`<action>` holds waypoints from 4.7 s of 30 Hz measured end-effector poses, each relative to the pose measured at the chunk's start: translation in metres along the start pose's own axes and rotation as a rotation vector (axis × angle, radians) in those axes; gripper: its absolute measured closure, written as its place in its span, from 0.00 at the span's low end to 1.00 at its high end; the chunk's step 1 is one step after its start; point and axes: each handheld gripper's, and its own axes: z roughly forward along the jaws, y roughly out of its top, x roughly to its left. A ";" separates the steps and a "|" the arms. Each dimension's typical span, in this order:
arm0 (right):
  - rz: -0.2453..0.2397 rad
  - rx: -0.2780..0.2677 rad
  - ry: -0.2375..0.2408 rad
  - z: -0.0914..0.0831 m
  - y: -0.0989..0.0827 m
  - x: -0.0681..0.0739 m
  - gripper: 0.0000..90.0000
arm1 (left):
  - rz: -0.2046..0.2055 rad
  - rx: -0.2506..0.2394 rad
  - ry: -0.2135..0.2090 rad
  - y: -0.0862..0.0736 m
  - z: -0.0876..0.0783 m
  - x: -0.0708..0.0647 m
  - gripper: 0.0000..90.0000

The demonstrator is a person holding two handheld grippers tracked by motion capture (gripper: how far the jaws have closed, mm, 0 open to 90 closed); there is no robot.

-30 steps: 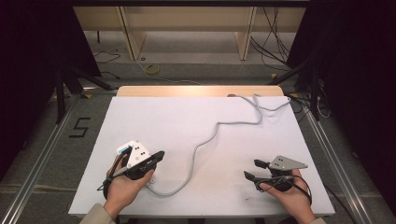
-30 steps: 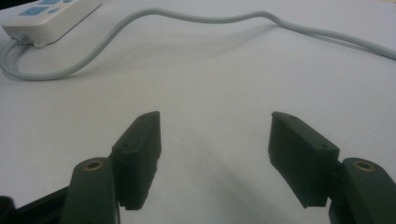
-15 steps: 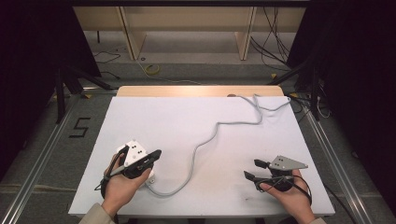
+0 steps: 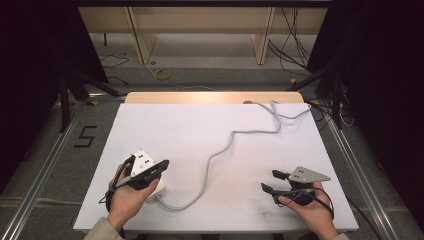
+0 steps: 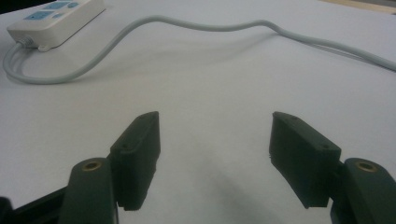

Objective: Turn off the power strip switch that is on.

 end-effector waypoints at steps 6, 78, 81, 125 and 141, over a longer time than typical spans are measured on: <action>-0.007 -0.009 0.000 0.000 0.001 0.001 0.38 | -0.001 0.010 0.009 -0.001 0.001 0.002 1.00; -0.011 0.000 0.004 0.000 0.000 0.001 0.38 | -0.037 0.097 0.080 -0.004 -0.015 0.026 1.00; -0.014 0.003 0.005 0.000 0.000 0.001 0.38 | -0.034 0.107 0.087 -0.004 -0.016 0.027 1.00; -0.013 0.007 0.004 0.001 0.000 0.000 0.38 | -0.002 0.272 0.060 -0.002 -0.002 0.036 1.00; -0.015 0.009 0.006 0.001 0.000 0.000 0.38 | -0.007 0.316 0.045 0.001 0.007 0.035 1.00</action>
